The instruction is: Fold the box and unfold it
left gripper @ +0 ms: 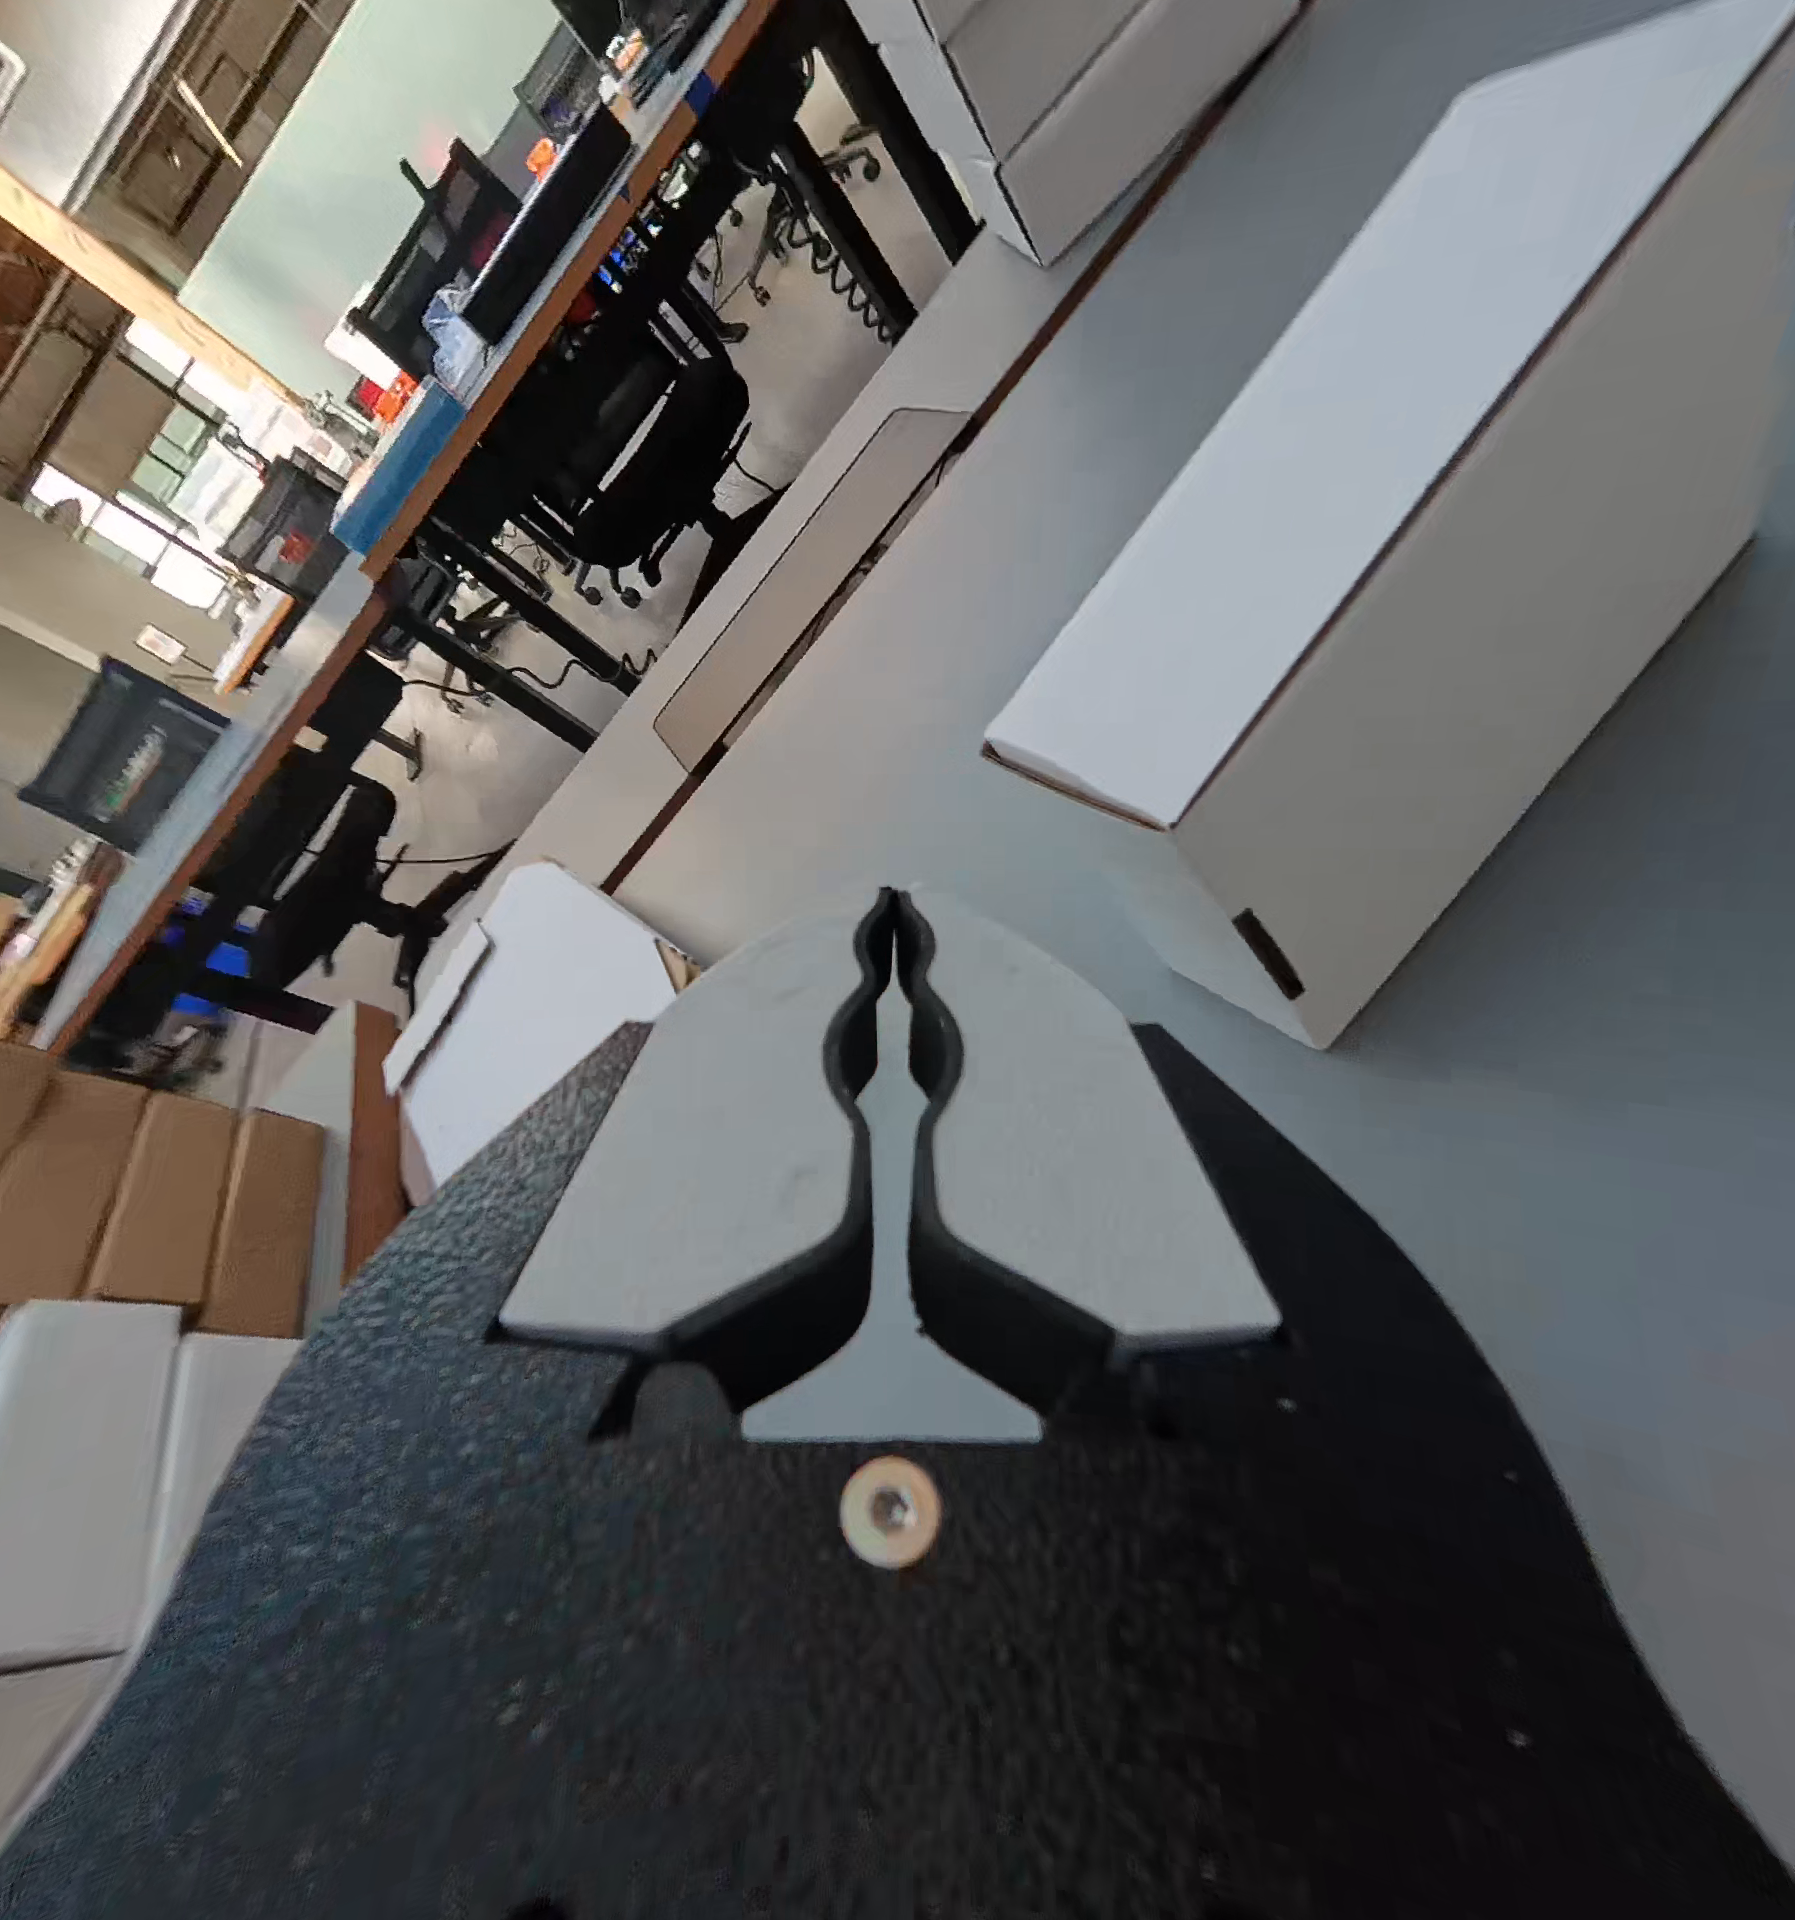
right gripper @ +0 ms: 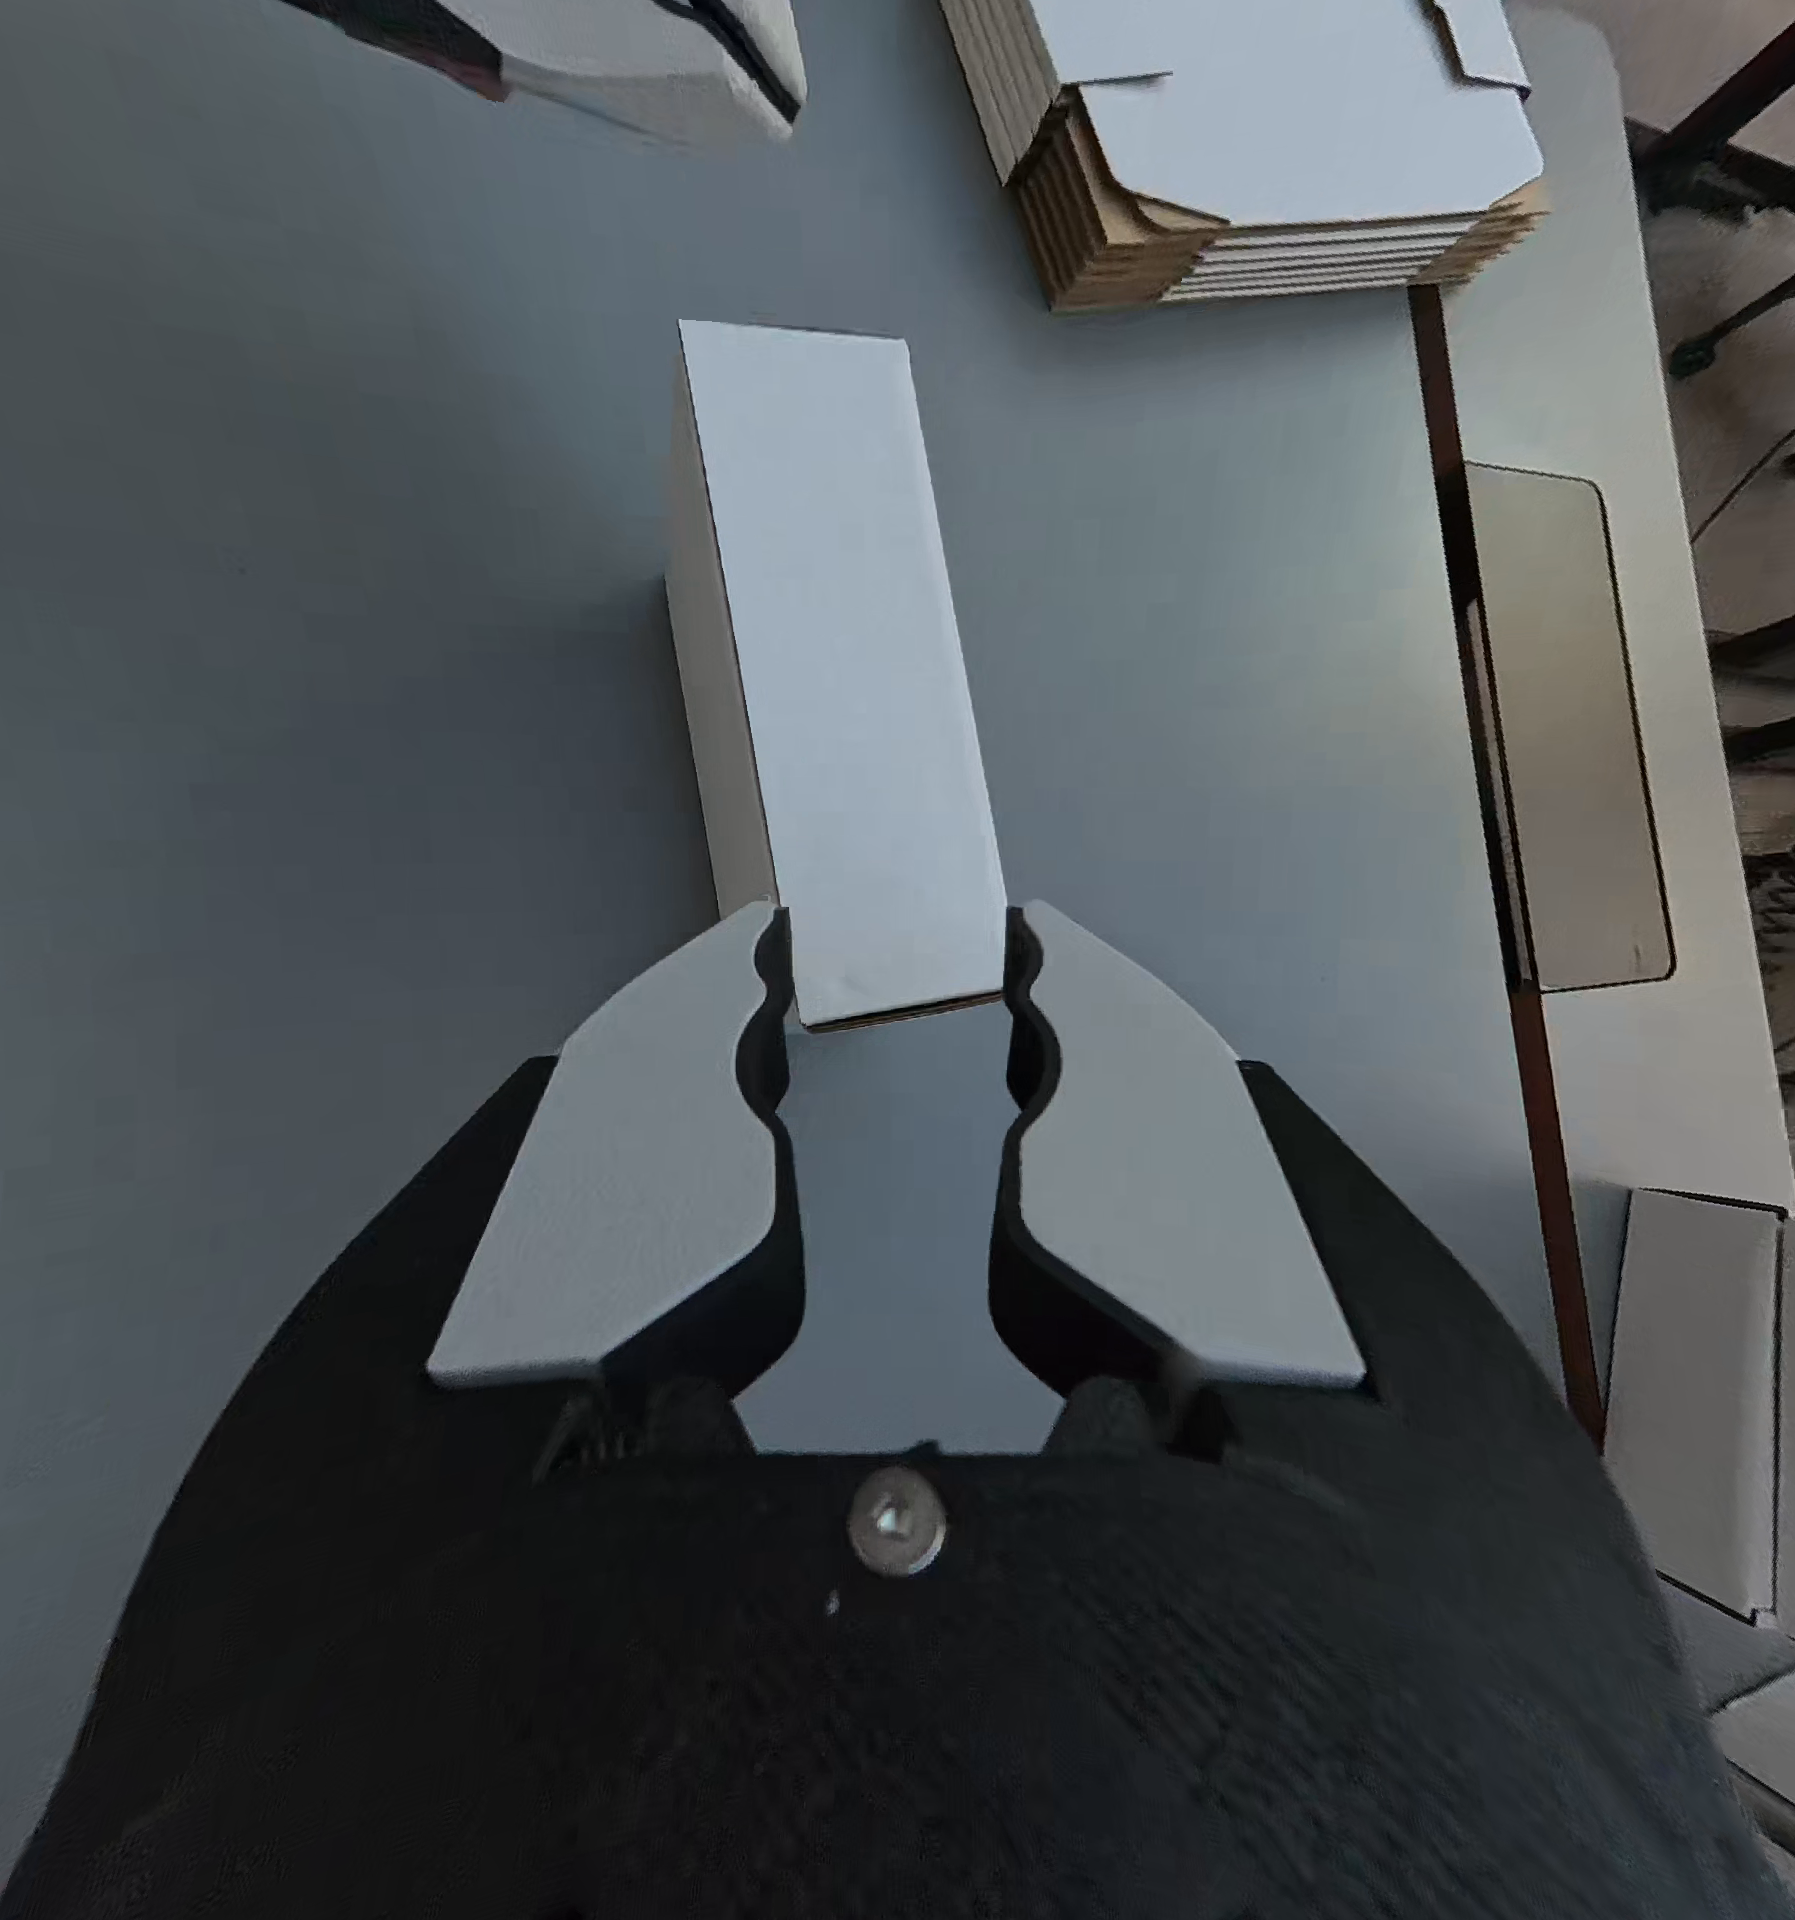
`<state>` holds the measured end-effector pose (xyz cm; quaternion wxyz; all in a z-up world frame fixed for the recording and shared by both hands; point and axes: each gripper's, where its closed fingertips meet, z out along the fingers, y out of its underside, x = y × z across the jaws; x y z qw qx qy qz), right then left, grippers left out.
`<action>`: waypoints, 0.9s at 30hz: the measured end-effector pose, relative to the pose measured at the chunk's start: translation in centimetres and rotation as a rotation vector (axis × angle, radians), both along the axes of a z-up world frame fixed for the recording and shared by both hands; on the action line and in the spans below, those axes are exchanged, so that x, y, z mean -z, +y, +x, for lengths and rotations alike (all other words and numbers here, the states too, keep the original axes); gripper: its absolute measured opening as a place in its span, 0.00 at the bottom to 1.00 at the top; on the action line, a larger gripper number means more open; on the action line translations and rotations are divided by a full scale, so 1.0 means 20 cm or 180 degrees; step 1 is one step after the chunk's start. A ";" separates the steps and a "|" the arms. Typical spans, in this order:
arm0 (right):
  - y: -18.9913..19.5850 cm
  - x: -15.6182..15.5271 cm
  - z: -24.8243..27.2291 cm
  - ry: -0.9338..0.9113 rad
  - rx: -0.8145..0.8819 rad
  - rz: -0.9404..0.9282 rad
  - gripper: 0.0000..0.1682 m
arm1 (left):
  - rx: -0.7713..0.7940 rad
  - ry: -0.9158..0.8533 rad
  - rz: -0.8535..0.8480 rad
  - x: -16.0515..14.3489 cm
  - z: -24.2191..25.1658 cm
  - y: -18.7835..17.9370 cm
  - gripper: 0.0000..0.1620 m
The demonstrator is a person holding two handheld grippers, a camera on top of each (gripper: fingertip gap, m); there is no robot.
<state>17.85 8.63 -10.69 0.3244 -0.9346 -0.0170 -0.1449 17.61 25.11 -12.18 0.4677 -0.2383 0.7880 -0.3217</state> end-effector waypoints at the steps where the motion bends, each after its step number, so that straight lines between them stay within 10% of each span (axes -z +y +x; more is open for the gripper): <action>1: 0.02 -0.02 -0.01 0.0105 -0.0054 0.0035 0.29 | -0.0012 0.0077 -0.0412 -0.01 -0.02 0.00 0.00; 8: 0.24 0.09 -0.03 0.0735 -0.0368 -0.0474 0.51 | 0.0062 0.0337 -0.1547 -0.05 -0.13 -0.05 0.30; 19: 0.38 0.20 -0.05 0.0620 -0.0672 -0.1075 0.34 | -0.0070 0.0454 -0.1450 0.05 -0.16 0.00 0.28; 27: -0.05 -0.13 0.50 -0.1466 0.0260 -0.0891 0.34 | -0.0008 0.0498 -0.1476 0.08 -0.16 -0.02 0.27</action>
